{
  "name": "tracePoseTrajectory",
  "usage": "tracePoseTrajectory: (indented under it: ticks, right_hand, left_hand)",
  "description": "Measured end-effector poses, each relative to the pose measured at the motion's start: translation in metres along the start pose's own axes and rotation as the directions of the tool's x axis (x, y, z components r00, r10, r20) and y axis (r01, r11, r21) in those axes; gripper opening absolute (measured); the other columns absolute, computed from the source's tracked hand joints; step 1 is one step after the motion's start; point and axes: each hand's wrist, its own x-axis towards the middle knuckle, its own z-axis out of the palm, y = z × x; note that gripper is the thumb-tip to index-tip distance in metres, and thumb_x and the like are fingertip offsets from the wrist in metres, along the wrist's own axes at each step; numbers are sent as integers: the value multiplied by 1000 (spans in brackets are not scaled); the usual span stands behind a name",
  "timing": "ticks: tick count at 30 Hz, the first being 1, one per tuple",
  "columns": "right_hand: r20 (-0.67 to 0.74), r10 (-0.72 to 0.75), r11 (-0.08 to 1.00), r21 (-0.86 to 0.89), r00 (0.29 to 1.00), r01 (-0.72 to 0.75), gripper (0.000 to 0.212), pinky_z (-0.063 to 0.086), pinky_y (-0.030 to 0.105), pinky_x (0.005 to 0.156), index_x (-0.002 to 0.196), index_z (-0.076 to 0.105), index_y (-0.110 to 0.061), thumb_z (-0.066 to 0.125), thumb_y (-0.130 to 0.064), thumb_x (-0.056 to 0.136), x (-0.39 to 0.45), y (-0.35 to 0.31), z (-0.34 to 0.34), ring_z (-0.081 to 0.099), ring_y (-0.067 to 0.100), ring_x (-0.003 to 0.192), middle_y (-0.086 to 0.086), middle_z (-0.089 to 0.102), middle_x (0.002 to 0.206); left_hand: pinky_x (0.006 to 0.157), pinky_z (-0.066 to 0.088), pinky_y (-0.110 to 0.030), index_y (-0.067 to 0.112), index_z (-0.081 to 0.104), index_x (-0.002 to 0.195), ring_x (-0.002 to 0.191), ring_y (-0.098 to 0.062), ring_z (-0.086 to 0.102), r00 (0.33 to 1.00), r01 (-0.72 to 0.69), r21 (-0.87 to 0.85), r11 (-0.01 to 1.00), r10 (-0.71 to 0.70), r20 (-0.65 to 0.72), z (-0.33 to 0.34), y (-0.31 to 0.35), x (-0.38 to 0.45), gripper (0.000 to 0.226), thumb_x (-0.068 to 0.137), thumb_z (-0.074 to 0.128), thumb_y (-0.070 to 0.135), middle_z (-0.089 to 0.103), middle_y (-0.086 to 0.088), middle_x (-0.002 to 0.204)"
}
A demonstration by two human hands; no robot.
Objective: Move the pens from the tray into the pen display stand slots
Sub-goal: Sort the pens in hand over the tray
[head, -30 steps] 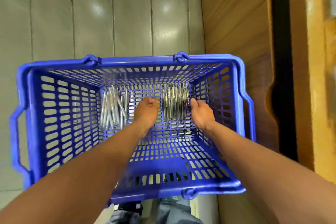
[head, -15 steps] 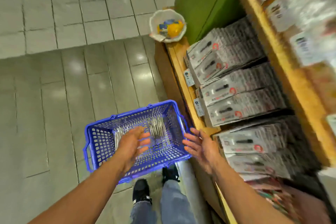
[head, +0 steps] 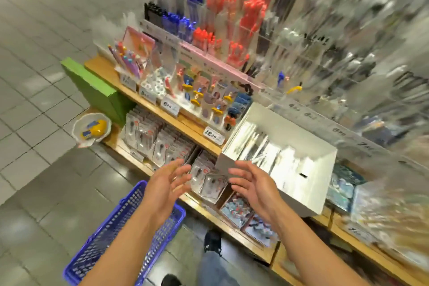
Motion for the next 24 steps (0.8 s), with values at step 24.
tracePoseTrajectory:
  ticks: [24]
  right_hand:
    - [-490, -52, 639, -686, 870, -348, 17, 35, 22, 44, 85, 54, -8, 54, -22, 94, 143, -35, -84, 52, 13, 58, 1, 56, 70]
  left_hand:
    - [76, 53, -32, 16, 64, 114, 100, -24, 68, 971, 93, 516, 851, -193, 143, 177, 26, 67, 23, 101, 46, 19, 73, -5, 108]
